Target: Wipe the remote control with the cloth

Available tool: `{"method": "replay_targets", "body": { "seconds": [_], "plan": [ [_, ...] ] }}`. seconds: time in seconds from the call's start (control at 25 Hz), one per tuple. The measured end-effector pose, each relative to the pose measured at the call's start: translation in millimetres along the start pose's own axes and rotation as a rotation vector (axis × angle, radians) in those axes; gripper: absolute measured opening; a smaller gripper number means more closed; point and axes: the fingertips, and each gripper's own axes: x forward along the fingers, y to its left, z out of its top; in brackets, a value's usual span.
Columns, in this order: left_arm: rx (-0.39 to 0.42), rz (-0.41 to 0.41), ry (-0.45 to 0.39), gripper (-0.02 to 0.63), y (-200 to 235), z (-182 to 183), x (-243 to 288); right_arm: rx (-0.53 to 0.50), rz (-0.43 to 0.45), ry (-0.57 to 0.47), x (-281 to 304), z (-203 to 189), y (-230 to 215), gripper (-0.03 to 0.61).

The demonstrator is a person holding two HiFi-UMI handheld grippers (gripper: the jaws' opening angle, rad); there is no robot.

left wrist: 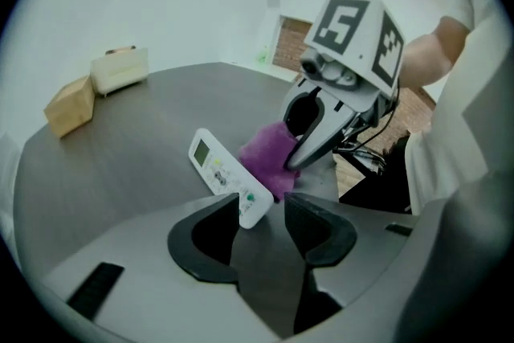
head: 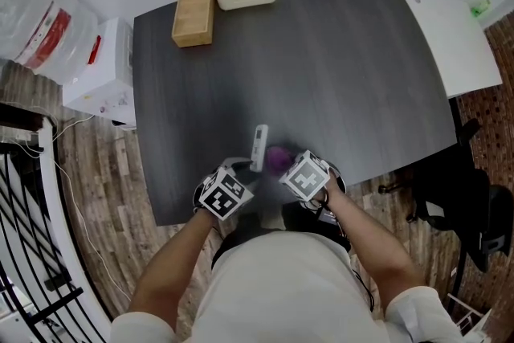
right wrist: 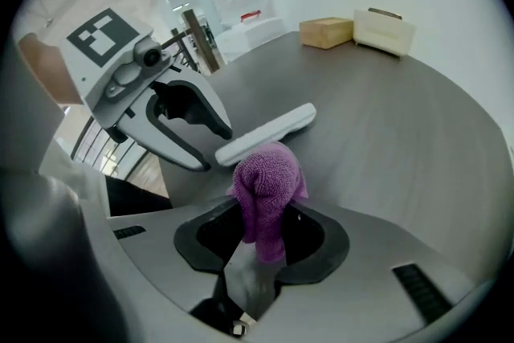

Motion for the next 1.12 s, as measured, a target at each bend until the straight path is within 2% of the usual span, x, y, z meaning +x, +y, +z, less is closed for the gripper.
{"method": "replay_targets", "body": {
  "seconds": [0.12,0.24,0.32,0.44,0.52,0.6,0.72,0.84,1.0,1.12],
  "plan": [
    [0.058,-0.027,0.004,0.178,-9,17,8,0.056,-0.007,-0.014,-3,-5,-6,0.124],
    [0.046,-0.045,0.010,0.178,-13,18,14,0.079,-0.025,-0.014,-8,-9,-14,0.124],
    [0.006,-0.034,0.000,0.178,-9,15,12,0.095,-0.037,-0.016,-12,-12,-19,0.124],
    [-0.102,0.013,-0.009,0.178,8,2,7,0.111,-0.051,-0.022,-13,-14,-24,0.124],
    [-0.167,-0.002,0.010,0.178,11,-8,11,0.109,-0.057,-0.024,-10,-11,-25,0.124],
    [-0.185,-0.034,0.028,0.178,4,-9,18,0.105,-0.054,-0.012,-6,-8,-24,0.124],
    [-0.163,-0.080,0.031,0.178,-16,-1,30,0.083,-0.060,0.004,-3,-3,-25,0.124],
    [-0.131,-0.123,0.039,0.178,-37,5,42,0.056,-0.103,0.015,-7,-3,-37,0.124],
    [-0.070,-0.192,0.041,0.178,-63,15,54,0.072,-0.142,-0.003,-15,-5,-58,0.124],
    [0.027,-0.169,0.013,0.179,-63,24,40,0.112,-0.171,-0.025,-21,-11,-68,0.124]
  ]
}}
